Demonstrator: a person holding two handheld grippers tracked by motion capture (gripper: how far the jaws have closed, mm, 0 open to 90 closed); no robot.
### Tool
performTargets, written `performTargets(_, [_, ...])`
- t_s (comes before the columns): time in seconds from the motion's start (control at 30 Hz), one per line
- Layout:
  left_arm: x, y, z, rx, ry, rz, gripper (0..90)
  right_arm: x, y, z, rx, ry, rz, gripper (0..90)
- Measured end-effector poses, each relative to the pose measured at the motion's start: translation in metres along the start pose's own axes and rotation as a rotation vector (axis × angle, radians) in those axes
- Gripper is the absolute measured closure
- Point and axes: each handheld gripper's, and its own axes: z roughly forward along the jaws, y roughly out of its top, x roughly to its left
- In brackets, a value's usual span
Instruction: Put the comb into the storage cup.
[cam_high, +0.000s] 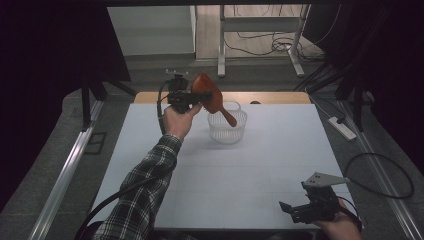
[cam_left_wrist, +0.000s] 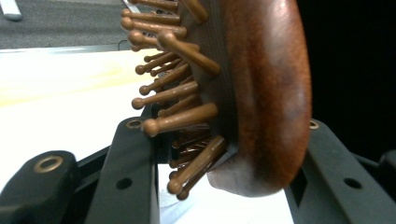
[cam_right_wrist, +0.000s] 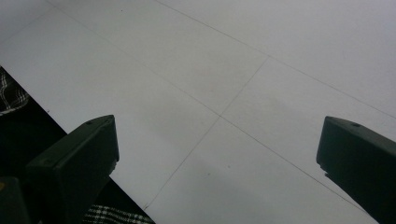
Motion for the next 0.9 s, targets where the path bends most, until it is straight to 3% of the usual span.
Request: performTargets(0.9, [0.001, -0.021, 0.031, 0.024, 0.024, -0.042, 60.2, 0.002, 0.000, 0.002, 0.025, -0.001, -0.026, 0.0])
